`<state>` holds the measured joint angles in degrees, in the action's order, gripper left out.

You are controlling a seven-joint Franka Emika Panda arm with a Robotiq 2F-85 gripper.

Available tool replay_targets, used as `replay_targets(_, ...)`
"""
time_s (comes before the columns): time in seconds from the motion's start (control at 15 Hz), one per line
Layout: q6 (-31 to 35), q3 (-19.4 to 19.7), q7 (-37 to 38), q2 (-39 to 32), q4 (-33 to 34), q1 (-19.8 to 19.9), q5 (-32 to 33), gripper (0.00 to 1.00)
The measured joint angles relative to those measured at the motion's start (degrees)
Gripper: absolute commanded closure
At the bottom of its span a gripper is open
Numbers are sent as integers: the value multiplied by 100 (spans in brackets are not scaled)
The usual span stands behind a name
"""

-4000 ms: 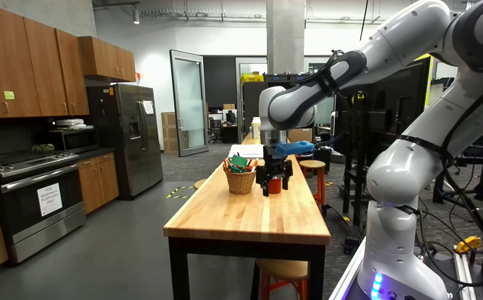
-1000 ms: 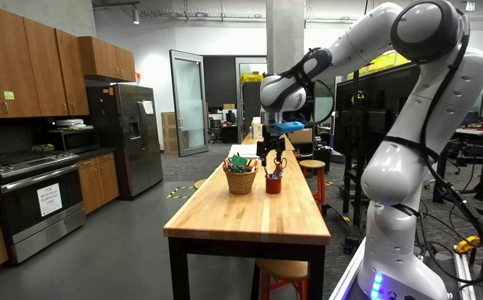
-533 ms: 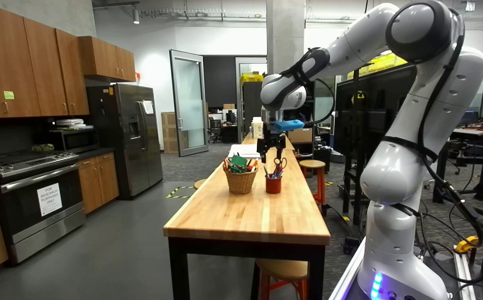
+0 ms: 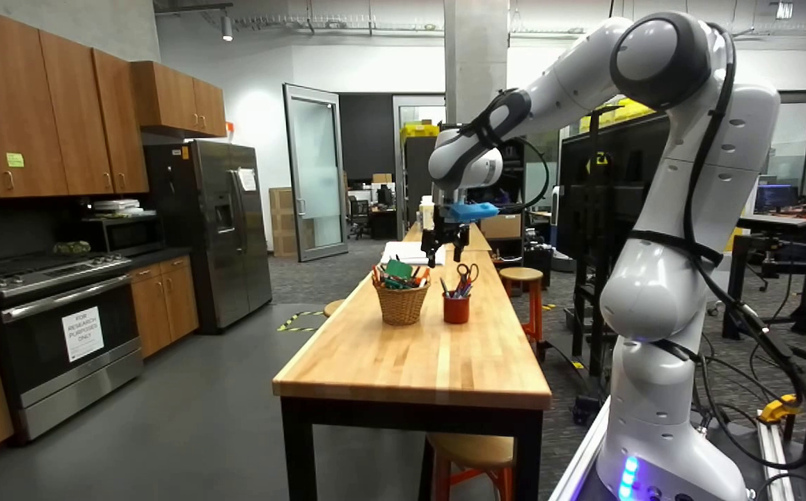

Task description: Move the yellow pencil from the basket to the table top

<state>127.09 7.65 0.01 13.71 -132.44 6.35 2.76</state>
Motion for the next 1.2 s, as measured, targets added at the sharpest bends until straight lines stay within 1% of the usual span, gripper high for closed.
replay_targets(0.53,758,-196,45,-731,234,-77,-63,0)
replay_targets(1.2,998,-285,363,-1268,602,-103,25,0)
